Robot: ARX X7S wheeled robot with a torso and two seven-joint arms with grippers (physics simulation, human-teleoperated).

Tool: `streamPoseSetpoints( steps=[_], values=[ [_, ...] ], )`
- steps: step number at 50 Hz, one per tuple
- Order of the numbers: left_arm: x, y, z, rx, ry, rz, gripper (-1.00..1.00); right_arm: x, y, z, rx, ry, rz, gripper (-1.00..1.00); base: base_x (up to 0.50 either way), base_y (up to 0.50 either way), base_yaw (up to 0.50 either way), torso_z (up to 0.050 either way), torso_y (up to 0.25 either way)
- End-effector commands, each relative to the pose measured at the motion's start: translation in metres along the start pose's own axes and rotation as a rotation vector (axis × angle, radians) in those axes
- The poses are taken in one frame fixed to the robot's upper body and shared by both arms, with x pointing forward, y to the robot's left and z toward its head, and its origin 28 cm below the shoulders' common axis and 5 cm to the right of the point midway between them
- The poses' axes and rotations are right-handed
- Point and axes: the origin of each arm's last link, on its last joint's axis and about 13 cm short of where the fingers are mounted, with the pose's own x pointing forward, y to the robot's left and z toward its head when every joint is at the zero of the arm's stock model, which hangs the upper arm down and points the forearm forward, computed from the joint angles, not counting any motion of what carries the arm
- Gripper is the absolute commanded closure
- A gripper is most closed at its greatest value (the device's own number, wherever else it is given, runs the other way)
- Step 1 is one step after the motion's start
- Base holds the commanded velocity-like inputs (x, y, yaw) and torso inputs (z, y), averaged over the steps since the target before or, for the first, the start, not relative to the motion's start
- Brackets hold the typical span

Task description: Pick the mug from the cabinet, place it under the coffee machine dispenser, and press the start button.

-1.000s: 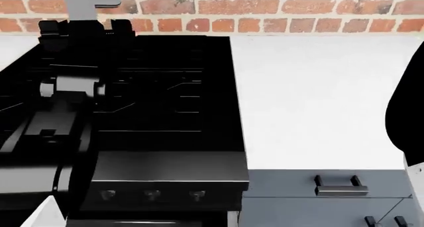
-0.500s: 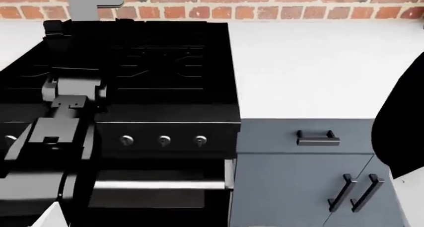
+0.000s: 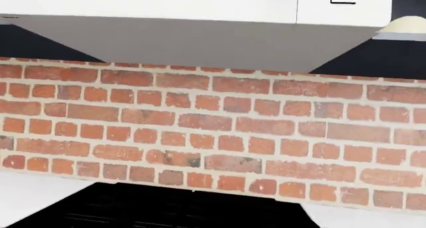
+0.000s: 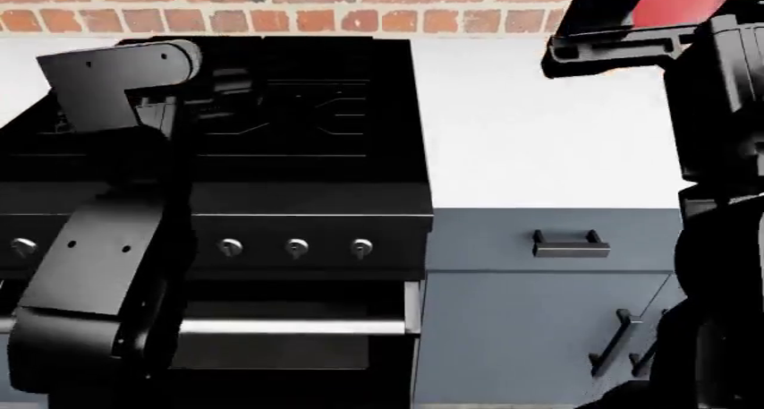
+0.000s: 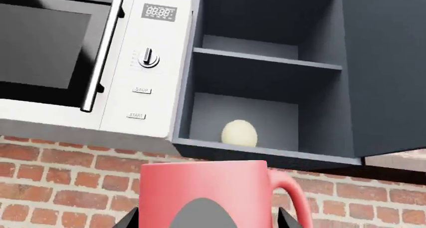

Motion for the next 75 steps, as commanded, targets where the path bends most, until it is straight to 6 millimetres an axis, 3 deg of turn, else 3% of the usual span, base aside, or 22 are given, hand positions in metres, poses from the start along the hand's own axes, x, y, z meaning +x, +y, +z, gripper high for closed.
streamPoseSetpoints(
  steps=[1, 9, 17, 32, 75],
  values=[
    [-0.076, 0.005, -0.004, -0.007, -0.146, -0.065, -1.00, -0.086, 0.031, -0.035, -0.027, 0.018, 0.095, 1.00, 0.00, 0.00, 0.00, 0.000, 0.000],
    [-0.117, 0.008, -0.031, -0.017, -0.152, -0.110, -1.00, -0.113, 0.045, -0.056, -0.087, 0.000, 0.084, 1.00, 0.00, 0.00, 0.00, 0.000, 0.000],
    [-0.132, 0.014, -0.045, -0.045, -0.138, -0.110, -1.00, -0.122, 0.052, -0.066, -0.079, -0.006, 0.113, 1.00, 0.00, 0.00, 0.00, 0.002, 0.000],
    [-0.136, 0.016, -0.042, -0.076, -0.150, -0.100, -1.00, -0.131, 0.057, -0.074, -0.082, -0.029, 0.089, 1.00, 0.00, 0.00, 0.00, 0.000, 0.000],
    [-0.136, 0.018, -0.047, -0.097, -0.106, -0.098, -1.00, -0.133, 0.057, -0.079, 0.005, -0.009, 0.075, 1.00, -0.17, -0.50, 0.00, 0.000, 0.000]
  ],
)
